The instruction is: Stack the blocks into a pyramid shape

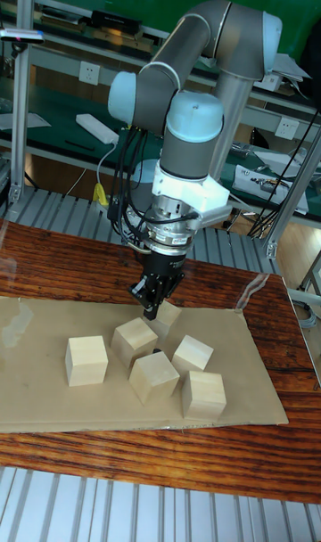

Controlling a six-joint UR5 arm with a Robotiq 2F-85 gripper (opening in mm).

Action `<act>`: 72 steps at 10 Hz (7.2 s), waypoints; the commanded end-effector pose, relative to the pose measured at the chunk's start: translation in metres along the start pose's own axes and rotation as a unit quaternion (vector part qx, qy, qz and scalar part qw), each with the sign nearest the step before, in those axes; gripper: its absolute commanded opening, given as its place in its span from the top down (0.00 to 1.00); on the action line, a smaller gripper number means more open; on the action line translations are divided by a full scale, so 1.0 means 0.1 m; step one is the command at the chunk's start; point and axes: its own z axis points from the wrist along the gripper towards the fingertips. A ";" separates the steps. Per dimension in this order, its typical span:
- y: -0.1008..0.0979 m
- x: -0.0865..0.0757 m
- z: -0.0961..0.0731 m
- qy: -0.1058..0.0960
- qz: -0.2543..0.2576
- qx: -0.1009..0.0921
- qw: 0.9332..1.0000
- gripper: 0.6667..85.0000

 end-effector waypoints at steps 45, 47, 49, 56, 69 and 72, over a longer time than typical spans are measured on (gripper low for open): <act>0.03 -0.08 0.21 -0.003 0.127 0.003 0.992 1.00; -0.02 -0.03 0.22 0.006 0.115 0.012 0.993 1.00; -0.09 0.08 0.22 0.025 0.104 0.027 0.994 1.00; -0.38 -0.06 0.23 -0.002 0.089 0.060 0.994 1.00; 0.03 -0.34 0.21 -0.042 0.191 -0.032 0.980 1.00; 0.09 -0.58 0.12 -0.058 0.208 -0.036 0.976 1.00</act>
